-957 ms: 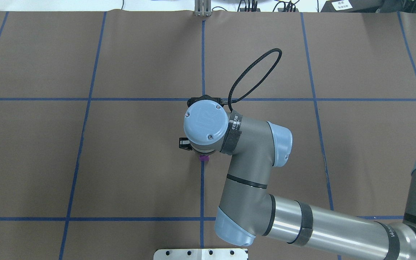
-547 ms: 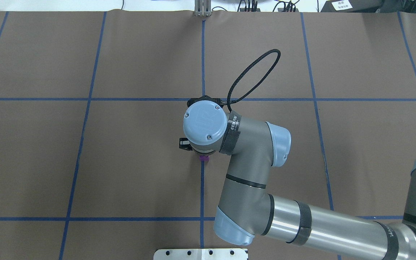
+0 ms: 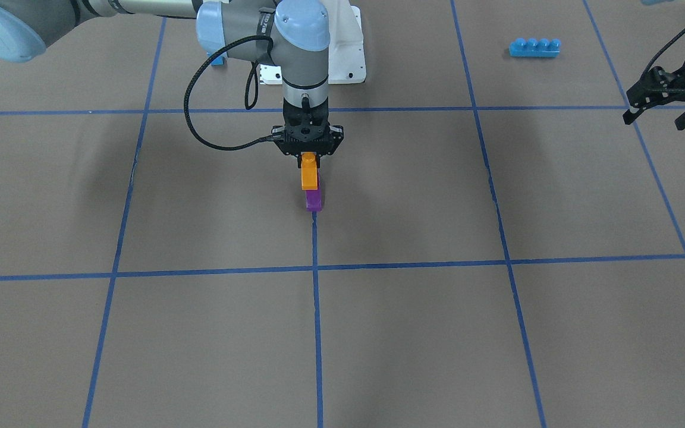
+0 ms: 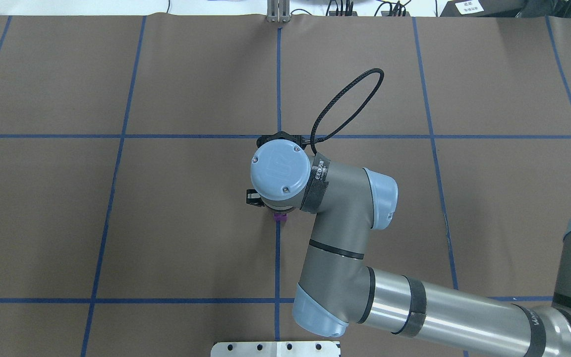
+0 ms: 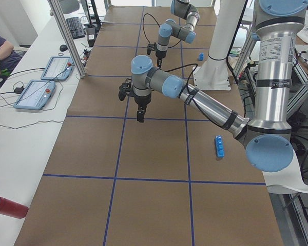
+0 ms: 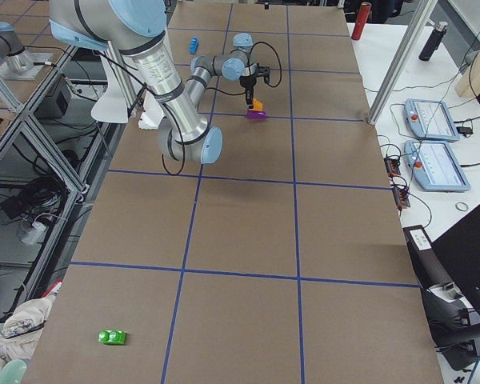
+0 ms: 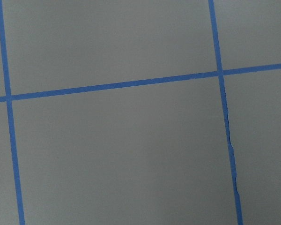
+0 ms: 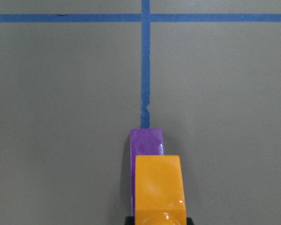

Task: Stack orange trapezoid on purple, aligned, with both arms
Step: 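Align the orange trapezoid above the purple trapezoid with the right gripper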

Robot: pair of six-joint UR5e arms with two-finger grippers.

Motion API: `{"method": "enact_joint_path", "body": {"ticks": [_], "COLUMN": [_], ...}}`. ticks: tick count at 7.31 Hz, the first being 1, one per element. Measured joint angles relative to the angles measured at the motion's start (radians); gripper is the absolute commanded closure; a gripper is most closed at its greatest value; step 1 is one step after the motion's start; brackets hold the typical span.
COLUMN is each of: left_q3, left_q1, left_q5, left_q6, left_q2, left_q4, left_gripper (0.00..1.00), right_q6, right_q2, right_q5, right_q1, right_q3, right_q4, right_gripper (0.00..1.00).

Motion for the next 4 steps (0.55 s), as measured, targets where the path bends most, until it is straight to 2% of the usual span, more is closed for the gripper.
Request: {"method": "enact_joint_path", "body": {"ticks": [4], "left_q3": [0.003], "left_q1": [0.0], "left_q5": [0.0], "left_q6": [0.001], "left_q2": [0.0], "left_q4": [-0.001], "left_gripper": [0.0], "right_q6": [-0.001], "right_q2": [0.013], "right_q5": [-0.016], "right_q1": [-0.005], "right_q3": [-0.007], "right_q4": [0.0], "right_gripper": [1.0]}}
